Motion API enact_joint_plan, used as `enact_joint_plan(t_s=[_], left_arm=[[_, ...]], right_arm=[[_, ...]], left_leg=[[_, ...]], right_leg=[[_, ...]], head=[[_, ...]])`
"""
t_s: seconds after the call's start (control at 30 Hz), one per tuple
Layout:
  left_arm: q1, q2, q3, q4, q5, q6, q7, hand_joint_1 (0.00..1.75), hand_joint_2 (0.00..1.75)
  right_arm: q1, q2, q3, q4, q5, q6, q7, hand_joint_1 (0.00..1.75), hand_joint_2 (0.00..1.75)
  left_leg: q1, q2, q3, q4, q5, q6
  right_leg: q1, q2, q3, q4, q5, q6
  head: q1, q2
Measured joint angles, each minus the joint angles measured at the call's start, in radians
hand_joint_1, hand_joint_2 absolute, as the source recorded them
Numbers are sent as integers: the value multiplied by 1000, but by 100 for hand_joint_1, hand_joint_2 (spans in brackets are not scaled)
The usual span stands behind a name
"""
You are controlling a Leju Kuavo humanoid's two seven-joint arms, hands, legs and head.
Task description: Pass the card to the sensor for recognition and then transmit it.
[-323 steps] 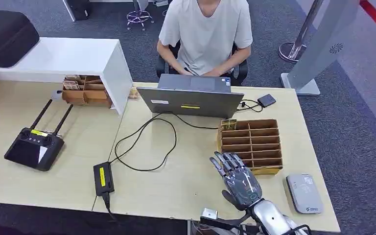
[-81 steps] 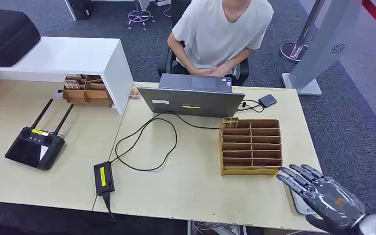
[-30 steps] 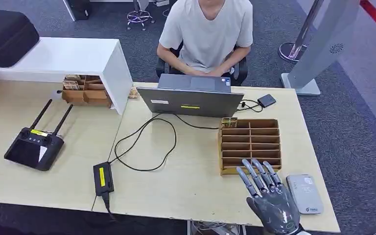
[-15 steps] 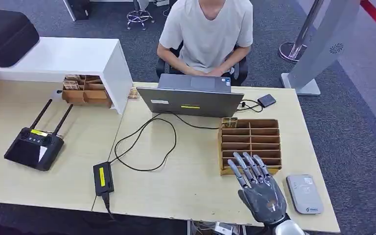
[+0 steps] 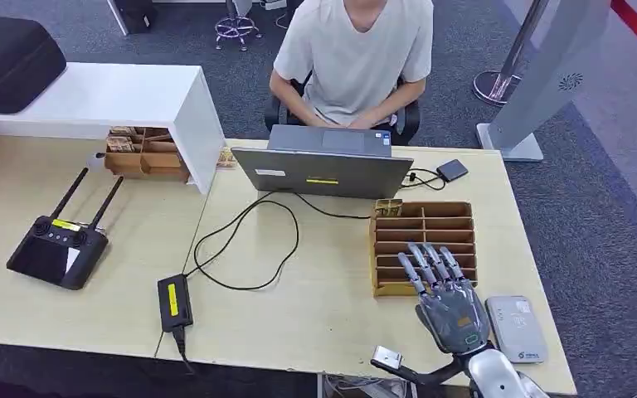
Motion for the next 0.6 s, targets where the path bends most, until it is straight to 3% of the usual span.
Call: enact_joint_plan(t_s=[0.43,0.6], left_arm=[[-1,0,-5,0,0,-1,0,0,175],[-3,0,-13,0,-6,-7,0,0,175]], right_arm=[[-6,0,-9,19,0,0,5,0,175],[-60,2,-49,118,-7,5,2,0,175]], left_leg=[[0,0,0,0,0,0],[0,0,0,0,0,0]], right_leg=[[0,0,0,0,0,0],[0,0,0,0,0,0]], head=[[0,0],[0,0]])
